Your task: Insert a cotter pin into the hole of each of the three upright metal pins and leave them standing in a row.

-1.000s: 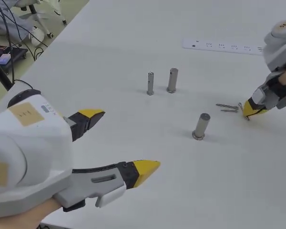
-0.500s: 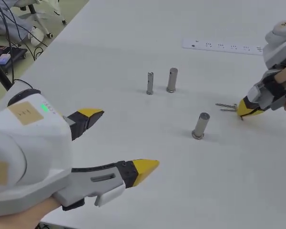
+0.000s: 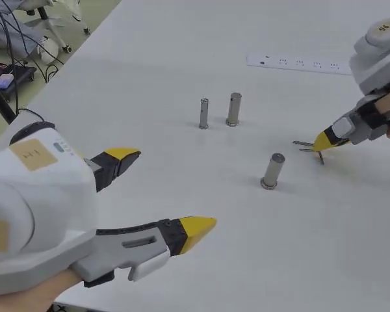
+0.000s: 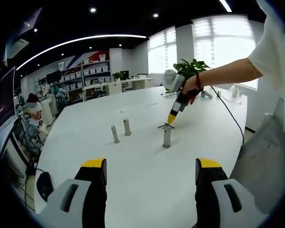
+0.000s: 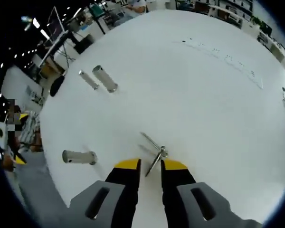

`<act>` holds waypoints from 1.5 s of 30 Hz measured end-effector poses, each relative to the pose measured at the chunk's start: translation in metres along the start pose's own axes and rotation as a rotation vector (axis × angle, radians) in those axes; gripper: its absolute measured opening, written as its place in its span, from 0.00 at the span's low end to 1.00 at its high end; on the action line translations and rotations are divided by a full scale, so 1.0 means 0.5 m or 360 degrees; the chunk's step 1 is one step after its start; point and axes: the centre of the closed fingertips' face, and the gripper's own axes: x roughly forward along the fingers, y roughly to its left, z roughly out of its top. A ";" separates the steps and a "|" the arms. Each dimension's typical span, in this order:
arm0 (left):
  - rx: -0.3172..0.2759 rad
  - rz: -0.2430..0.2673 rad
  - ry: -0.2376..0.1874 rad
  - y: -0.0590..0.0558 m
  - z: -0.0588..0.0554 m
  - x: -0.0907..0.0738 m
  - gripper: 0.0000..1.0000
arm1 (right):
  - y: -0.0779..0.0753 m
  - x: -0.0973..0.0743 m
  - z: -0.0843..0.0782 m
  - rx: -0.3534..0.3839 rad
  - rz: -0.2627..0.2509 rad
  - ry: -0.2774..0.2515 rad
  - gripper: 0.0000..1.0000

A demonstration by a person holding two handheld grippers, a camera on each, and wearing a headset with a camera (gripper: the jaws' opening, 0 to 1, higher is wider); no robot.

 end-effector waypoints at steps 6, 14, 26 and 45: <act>-0.0003 0.0001 -0.0002 0.000 0.001 0.001 0.76 | -0.001 0.001 0.004 -0.0403 -0.0005 0.0012 0.25; -0.0007 0.0004 0.0001 0.002 -0.001 0.002 0.75 | -0.005 0.011 0.009 -0.0634 0.0004 0.0014 0.25; -0.0018 0.0014 0.0004 0.005 -0.006 0.000 0.75 | 0.000 0.011 0.006 -0.1108 0.0046 0.0041 0.25; -0.0025 0.0021 0.0017 0.008 -0.011 -0.004 0.75 | 0.007 0.014 -0.003 -0.1638 0.0093 0.0106 0.25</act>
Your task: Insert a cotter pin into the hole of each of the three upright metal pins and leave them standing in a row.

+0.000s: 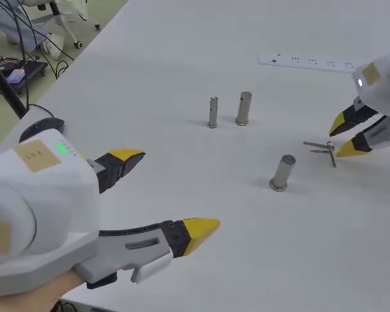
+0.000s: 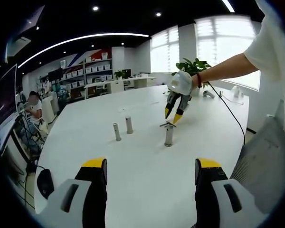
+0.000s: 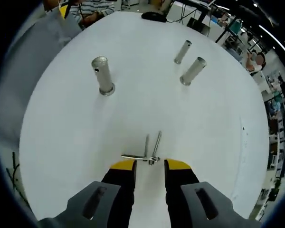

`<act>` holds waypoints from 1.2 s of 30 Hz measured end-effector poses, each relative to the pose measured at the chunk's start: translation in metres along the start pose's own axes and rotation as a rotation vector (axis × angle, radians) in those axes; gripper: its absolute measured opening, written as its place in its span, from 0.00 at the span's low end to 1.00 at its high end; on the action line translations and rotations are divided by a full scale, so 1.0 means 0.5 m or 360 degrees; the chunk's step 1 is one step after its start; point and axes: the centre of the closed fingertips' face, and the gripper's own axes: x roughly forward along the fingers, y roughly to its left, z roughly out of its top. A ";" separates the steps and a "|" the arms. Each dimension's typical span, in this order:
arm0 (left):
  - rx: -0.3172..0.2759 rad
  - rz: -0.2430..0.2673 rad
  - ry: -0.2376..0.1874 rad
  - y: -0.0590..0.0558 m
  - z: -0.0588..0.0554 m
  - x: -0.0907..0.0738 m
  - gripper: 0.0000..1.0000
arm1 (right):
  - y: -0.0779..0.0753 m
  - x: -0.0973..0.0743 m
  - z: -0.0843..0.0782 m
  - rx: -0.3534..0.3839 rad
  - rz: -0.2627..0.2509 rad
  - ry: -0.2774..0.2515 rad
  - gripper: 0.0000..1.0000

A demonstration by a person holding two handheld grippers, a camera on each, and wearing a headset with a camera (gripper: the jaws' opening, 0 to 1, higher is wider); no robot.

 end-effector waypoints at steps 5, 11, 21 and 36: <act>-0.0006 0.0006 0.0001 0.002 -0.001 -0.001 0.75 | -0.002 0.004 0.002 -0.0049 0.0025 -0.0031 0.25; -0.0009 0.0015 0.0007 0.005 -0.004 -0.001 0.75 | 0.008 0.012 -0.002 -0.0145 0.0077 0.0008 0.23; -0.0021 0.0025 0.0010 0.008 -0.006 -0.001 0.75 | 0.011 0.016 0.006 -0.0232 0.0104 0.0018 0.19; -0.0013 0.0028 0.0009 0.009 -0.003 -0.002 0.75 | 0.017 0.018 0.004 -0.0202 0.0115 0.0052 0.08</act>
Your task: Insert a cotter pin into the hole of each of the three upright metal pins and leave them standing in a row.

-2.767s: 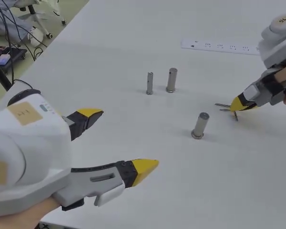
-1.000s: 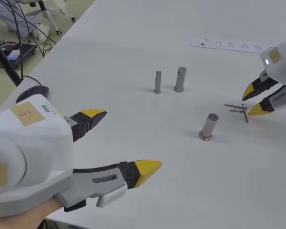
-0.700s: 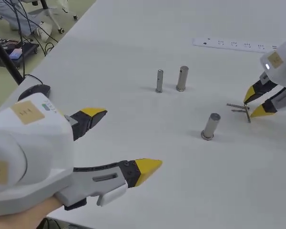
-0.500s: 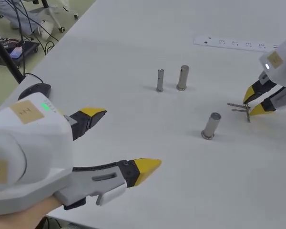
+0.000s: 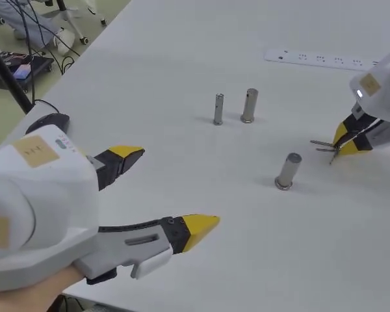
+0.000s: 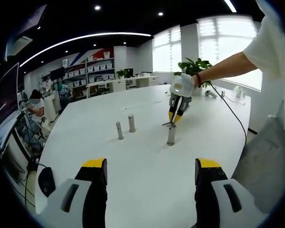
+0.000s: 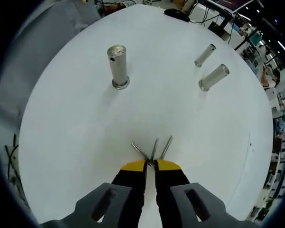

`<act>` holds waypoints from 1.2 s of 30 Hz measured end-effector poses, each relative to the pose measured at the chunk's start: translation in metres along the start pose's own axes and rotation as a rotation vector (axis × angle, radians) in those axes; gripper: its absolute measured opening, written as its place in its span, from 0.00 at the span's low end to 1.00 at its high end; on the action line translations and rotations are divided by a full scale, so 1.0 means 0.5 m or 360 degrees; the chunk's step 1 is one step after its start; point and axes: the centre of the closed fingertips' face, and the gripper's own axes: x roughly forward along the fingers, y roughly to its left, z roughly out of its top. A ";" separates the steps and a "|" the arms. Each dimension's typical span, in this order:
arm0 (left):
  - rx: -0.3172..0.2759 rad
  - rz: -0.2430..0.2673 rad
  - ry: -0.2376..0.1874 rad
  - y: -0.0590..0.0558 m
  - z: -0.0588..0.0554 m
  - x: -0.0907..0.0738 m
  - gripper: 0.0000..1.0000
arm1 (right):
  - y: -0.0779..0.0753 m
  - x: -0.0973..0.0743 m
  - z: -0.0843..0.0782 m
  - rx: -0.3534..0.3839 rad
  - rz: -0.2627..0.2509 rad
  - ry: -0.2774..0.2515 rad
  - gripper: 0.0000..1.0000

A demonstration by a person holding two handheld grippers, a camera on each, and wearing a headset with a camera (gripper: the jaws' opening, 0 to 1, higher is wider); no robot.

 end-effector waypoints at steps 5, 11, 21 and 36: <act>-0.0003 -0.0002 -0.0010 -0.001 0.003 0.001 0.75 | -0.001 -0.002 -0.003 0.0037 -0.0012 0.0003 0.05; 0.0000 -0.0002 -0.0007 -0.001 0.003 0.002 0.75 | 0.000 -0.002 -0.004 0.0088 -0.0011 -0.0005 0.05; 0.0017 -0.0010 -0.0006 -0.003 0.006 0.006 0.75 | -0.002 -0.003 -0.007 0.0196 -0.0046 -0.0004 0.04; 0.0056 -0.0071 0.0005 -0.013 0.011 0.022 0.74 | 0.004 -0.030 0.001 0.0267 -0.0137 -0.0010 0.03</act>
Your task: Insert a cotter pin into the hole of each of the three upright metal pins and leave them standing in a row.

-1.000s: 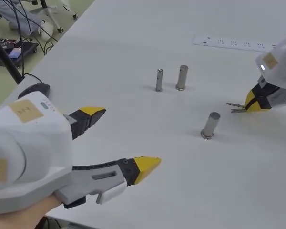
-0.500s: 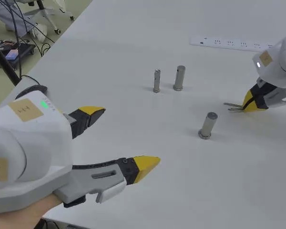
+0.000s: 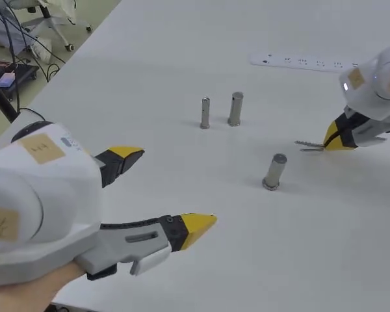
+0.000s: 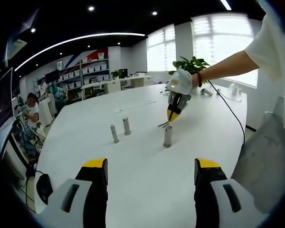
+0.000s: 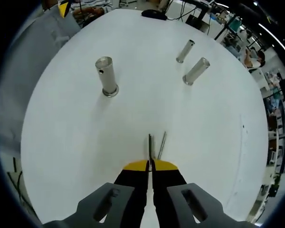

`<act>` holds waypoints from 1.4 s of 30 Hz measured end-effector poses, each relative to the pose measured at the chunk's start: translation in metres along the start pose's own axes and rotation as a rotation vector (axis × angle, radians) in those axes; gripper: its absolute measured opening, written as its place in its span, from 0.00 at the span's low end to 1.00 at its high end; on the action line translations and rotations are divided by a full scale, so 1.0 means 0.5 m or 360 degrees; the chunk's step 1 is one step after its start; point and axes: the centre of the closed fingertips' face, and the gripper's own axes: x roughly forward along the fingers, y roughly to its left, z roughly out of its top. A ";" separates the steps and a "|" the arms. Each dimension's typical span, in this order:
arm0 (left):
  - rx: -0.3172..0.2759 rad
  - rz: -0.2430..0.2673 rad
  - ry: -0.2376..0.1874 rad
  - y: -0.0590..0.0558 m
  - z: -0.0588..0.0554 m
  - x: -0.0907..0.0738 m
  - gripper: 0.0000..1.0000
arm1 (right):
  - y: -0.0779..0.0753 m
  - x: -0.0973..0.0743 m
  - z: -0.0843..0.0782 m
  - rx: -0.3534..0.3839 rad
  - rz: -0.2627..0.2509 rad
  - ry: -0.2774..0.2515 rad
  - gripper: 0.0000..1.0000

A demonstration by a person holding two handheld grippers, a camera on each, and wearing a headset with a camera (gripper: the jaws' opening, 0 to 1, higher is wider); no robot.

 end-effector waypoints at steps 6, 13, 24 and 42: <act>0.0006 -0.0036 -0.0004 -0.008 0.005 0.009 0.73 | 0.006 -0.015 0.016 -0.0003 -0.0035 -0.0024 0.03; 0.0011 -0.0099 0.0002 -0.018 0.012 0.026 0.70 | 0.011 -0.034 0.051 -0.0025 -0.0082 -0.0074 0.03; -0.0002 -0.0159 -0.0030 -0.020 0.042 0.053 0.62 | 0.022 -0.061 0.106 -0.0088 -0.0136 -0.0140 0.03; -0.0242 -0.0312 -0.0056 -0.041 0.070 0.096 0.43 | 0.055 -0.107 0.206 -0.0224 -0.0232 -0.0297 0.03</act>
